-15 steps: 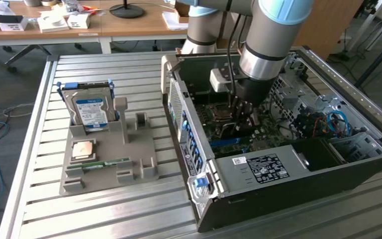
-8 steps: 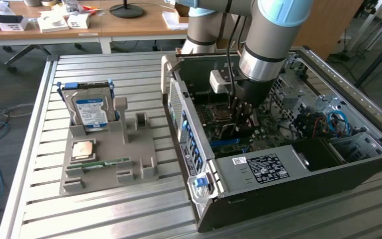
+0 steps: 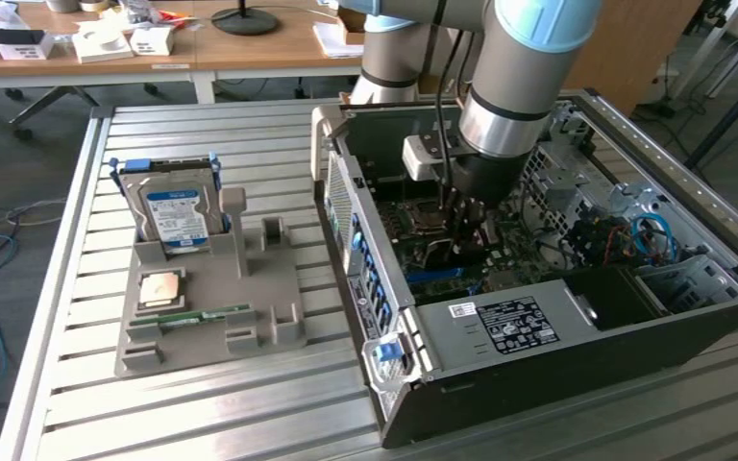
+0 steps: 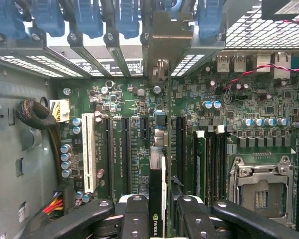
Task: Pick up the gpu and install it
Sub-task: 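Insert the gpu into the slot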
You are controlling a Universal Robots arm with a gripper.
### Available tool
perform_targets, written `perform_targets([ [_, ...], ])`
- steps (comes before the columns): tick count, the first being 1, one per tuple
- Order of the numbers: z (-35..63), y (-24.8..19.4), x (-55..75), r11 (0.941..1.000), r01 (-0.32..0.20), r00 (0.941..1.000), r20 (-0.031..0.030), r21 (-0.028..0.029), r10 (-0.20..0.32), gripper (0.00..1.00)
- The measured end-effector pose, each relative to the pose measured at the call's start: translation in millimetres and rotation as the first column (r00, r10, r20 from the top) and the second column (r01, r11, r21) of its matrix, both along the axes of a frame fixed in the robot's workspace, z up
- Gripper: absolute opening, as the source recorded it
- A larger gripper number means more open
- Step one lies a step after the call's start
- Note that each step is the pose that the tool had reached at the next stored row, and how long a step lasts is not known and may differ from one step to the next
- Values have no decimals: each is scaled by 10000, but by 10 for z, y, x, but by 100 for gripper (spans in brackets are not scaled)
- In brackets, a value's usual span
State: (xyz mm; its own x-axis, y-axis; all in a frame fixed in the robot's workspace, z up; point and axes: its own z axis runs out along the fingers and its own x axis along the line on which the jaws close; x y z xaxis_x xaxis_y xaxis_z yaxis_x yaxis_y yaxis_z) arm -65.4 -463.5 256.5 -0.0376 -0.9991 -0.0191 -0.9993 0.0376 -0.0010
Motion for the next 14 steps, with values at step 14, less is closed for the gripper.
perform_targets([
  [14,-25,0,-1,10000,5,10000,2,3,-5,27],
])
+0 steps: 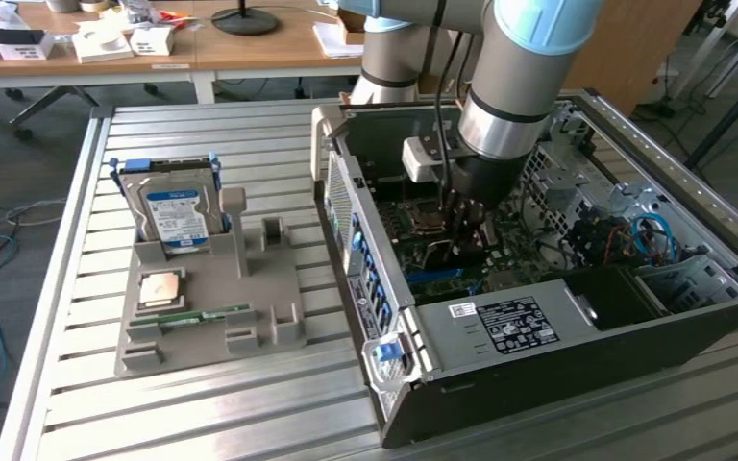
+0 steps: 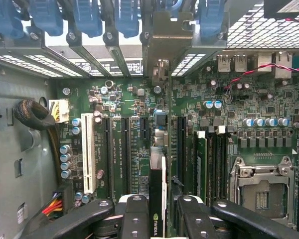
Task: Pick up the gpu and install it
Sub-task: 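Insert the gpu into the slot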
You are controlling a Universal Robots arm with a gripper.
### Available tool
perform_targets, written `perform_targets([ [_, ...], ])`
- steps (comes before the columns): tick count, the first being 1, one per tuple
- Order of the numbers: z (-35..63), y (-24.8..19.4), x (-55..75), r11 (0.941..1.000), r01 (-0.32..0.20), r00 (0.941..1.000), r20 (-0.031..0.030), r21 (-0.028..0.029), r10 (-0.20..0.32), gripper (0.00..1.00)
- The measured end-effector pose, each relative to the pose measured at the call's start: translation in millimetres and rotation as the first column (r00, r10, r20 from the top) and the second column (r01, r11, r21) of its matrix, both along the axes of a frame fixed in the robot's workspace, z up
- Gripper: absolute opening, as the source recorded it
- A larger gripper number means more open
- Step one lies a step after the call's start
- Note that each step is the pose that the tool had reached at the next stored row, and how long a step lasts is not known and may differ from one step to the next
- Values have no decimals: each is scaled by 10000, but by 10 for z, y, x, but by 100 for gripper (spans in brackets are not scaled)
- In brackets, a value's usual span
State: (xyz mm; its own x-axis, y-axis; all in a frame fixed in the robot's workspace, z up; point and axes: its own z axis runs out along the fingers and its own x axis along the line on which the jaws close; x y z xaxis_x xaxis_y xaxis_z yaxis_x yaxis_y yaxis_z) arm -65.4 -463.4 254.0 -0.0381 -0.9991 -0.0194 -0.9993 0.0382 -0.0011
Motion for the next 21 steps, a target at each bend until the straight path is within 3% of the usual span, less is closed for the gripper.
perform_targets([
  [21,-30,6,0,10000,1,10000,-2,-2,-1,27],
])
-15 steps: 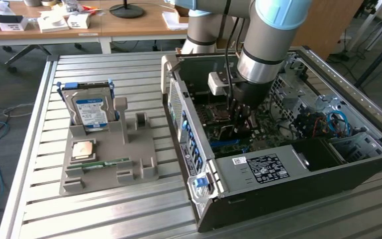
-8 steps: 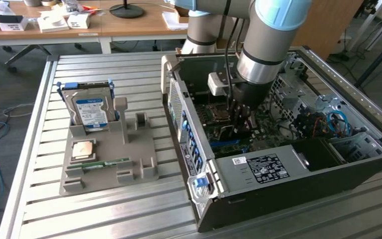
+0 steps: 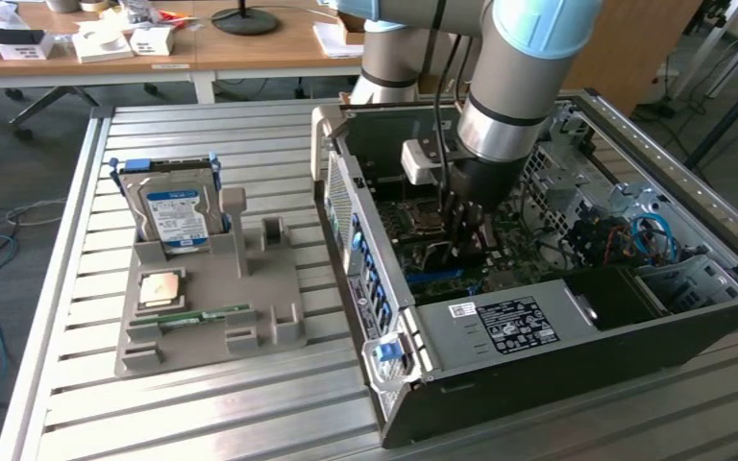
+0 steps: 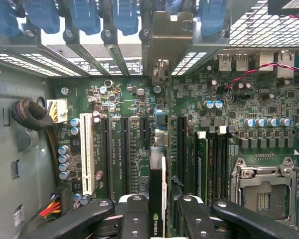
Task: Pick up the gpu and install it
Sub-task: 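Insert the gpu into the slot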
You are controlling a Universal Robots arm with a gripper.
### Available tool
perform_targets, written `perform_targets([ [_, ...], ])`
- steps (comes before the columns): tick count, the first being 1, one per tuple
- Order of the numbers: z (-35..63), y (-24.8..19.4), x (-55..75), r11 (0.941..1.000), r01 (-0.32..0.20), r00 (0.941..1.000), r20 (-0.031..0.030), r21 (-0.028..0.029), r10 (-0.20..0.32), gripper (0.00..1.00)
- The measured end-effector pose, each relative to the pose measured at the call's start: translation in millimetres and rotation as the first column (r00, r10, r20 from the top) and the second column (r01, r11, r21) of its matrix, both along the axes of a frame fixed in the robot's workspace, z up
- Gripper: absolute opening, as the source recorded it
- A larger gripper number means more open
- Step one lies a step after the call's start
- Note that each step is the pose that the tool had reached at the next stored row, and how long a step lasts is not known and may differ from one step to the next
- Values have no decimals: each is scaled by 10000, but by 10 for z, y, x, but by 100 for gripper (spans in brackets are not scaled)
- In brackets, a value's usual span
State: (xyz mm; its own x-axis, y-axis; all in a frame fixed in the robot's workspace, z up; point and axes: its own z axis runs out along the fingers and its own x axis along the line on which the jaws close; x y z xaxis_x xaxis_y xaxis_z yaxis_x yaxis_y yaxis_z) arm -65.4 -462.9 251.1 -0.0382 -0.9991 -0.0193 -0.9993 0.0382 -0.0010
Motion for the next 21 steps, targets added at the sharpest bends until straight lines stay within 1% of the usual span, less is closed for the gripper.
perform_targets([
  [2,0,11,0,10000,1,10000,0,0,-1,27],
  [21,-18,24,-2,10000,-10,10000,-1,2,10,27],
])
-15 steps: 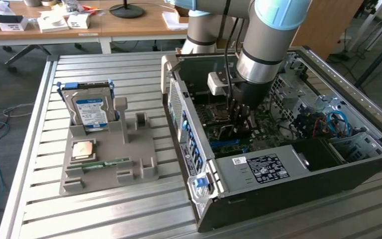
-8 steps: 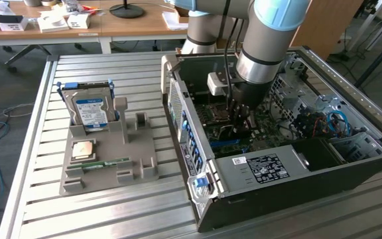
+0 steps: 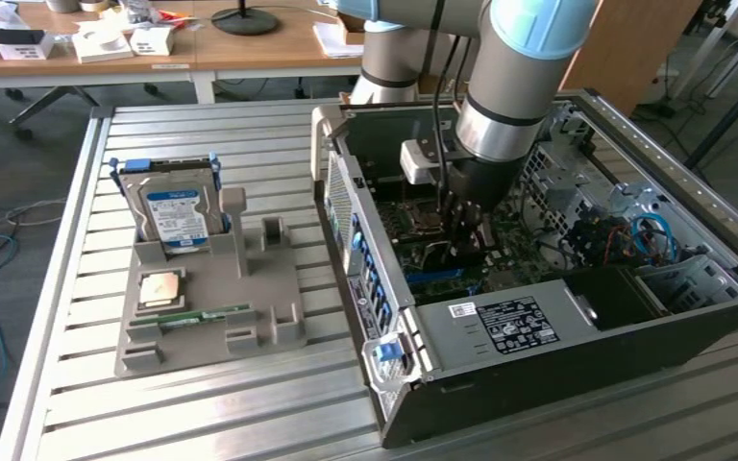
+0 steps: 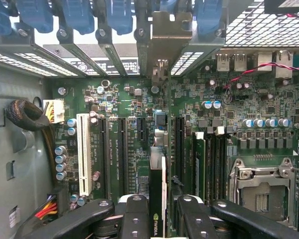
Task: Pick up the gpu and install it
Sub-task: 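Insert the gpu into the slot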
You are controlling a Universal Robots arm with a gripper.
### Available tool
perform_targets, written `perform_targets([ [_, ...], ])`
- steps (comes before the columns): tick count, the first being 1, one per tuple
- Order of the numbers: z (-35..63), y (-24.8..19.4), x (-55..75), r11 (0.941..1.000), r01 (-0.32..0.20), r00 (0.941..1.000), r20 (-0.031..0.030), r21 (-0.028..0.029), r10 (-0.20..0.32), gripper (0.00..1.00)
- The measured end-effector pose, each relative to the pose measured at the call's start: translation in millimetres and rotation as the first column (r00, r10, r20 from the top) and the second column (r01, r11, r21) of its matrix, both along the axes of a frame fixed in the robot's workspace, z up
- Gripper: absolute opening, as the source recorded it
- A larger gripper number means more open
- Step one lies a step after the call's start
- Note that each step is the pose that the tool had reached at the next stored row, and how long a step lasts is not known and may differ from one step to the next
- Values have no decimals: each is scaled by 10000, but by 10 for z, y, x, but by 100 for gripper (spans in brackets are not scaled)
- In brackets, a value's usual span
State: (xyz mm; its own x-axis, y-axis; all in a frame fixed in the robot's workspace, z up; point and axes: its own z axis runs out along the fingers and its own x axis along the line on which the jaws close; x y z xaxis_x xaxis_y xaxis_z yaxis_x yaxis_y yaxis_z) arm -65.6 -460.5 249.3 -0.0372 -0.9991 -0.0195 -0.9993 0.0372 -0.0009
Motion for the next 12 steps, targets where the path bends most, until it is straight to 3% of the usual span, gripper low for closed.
perform_targets([
  [12,-6,0,-11,10000,0,10000,1,-6,0,27],
])
